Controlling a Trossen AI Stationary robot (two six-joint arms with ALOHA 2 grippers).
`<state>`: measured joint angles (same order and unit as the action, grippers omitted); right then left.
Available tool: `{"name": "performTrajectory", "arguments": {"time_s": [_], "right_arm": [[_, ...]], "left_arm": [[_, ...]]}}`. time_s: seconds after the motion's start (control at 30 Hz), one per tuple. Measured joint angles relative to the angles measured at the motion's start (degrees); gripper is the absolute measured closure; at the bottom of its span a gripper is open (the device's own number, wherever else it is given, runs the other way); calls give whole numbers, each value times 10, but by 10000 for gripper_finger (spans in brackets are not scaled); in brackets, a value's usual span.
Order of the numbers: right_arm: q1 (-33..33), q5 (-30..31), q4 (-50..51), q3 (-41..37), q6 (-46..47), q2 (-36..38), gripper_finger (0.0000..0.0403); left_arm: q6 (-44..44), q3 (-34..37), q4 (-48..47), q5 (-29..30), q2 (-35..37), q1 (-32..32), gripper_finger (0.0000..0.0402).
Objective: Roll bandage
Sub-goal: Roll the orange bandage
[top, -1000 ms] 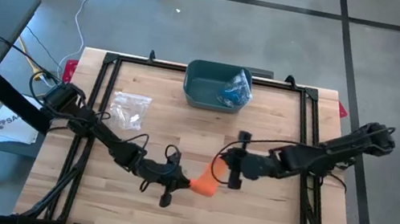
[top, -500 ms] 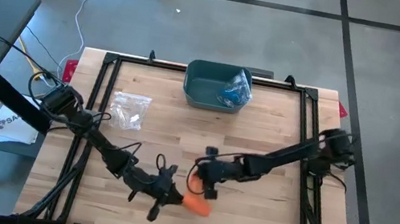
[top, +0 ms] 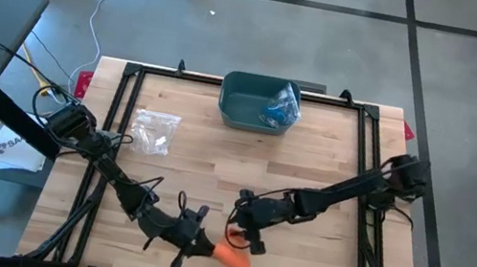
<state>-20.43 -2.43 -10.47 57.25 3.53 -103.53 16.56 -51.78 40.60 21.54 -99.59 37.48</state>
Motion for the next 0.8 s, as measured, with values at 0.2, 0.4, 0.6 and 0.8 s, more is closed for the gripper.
{"name": "performTrajectory", "arguments": {"time_s": [0.2,0.4,0.6,0.8], "right_arm": [[-7,38,91,0,-1,86,230],[-18,27,107,0,9,152,230],[-10,-63,88,0,33,162,224],[11,-113,84,0,40,162,193]], "left_arm": [[-38,-21,1,0,0,0,396],[-67,-41,2,0,1,0,396],[-50,-41,-21,-6,1,-5,396],[-32,-41,-49,-7,1,-11,396]]}}
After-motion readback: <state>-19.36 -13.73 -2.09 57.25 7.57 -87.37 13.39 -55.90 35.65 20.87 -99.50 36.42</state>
